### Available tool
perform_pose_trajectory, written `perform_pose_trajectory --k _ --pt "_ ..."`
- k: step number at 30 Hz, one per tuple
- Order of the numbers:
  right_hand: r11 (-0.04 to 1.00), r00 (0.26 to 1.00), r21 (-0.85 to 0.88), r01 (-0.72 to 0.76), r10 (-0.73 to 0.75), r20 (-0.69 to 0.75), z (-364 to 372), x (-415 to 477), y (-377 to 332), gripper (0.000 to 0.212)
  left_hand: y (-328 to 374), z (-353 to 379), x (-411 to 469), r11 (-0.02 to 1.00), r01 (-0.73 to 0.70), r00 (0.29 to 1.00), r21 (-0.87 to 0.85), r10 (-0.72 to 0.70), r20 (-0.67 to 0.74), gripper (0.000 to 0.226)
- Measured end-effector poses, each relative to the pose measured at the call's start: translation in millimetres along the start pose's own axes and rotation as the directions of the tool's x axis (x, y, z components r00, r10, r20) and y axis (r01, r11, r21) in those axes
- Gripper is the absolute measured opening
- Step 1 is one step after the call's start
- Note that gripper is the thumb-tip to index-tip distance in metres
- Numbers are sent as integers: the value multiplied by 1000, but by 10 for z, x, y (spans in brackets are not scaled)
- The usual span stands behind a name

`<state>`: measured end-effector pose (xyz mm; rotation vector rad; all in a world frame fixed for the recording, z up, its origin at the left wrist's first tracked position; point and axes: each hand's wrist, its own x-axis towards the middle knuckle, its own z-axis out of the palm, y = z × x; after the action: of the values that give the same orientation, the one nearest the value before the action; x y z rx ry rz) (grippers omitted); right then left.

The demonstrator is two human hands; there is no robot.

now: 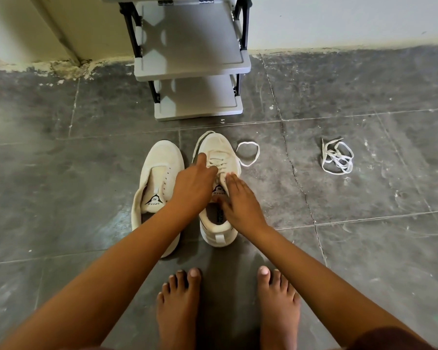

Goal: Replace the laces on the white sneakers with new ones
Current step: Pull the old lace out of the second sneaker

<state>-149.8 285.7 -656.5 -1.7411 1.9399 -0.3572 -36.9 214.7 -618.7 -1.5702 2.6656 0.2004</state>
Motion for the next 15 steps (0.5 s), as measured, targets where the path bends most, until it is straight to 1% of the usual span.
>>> perform_pose_trajectory --k 2,3,5,6,7,8,9,10,11,12,13,14,15 --pt "998 1000 -67 14 -14 8 13 12 21 61 16 -22 48 999 -4 1000 43 5 -15 14" --pt "997 1000 -75 20 -20 7 20 19 29 61 26 -18 81 998 -11 1000 69 11 -11 14" --pt "1000 1000 -19 22 -22 15 30 23 30 62 42 -28 167 994 -30 999 106 27 31 17" --pt "1000 1000 15 17 -17 18 34 28 27 61 38 -53 204 998 -22 998 54 19 57 18" --pt "999 1000 39 9 -10 20 40 28 25 61 22 -90 232 994 25 996 -103 -16 88 18" --pt "999 1000 51 2 -3 16 38 40 27 62 4 -142 272 936 116 987 -332 -72 143 16" --pt "999 1000 51 1 -2 18 41 47 28 62 -19 -194 290 796 224 967 -562 -112 227 12" --pt "999 1000 43 6 -7 22 43 56 26 62 -33 -235 288 611 316 945 -726 -132 301 9" --pt "999 1000 33 13 -14 28 47 62 23 62 -41 -256 270 482 362 931 -798 -144 336 7" --pt "1000 999 24 21 -22 34 51 71 23 62 -46 -262 245 439 372 928 -818 -148 342 8" --pt "1000 999 18 24 -25 36 51 77 25 61 -54 -253 227 479 348 937 -806 -148 317 12" --pt "1000 999 15 24 -25 36 54 79 25 61 -76 -235 217 611 289 956 -737 -138 260 18" --pt "1000 999 14 23 -24 30 54 76 29 61 -101 -216 210 771 207 975 -603 -107 197 24"
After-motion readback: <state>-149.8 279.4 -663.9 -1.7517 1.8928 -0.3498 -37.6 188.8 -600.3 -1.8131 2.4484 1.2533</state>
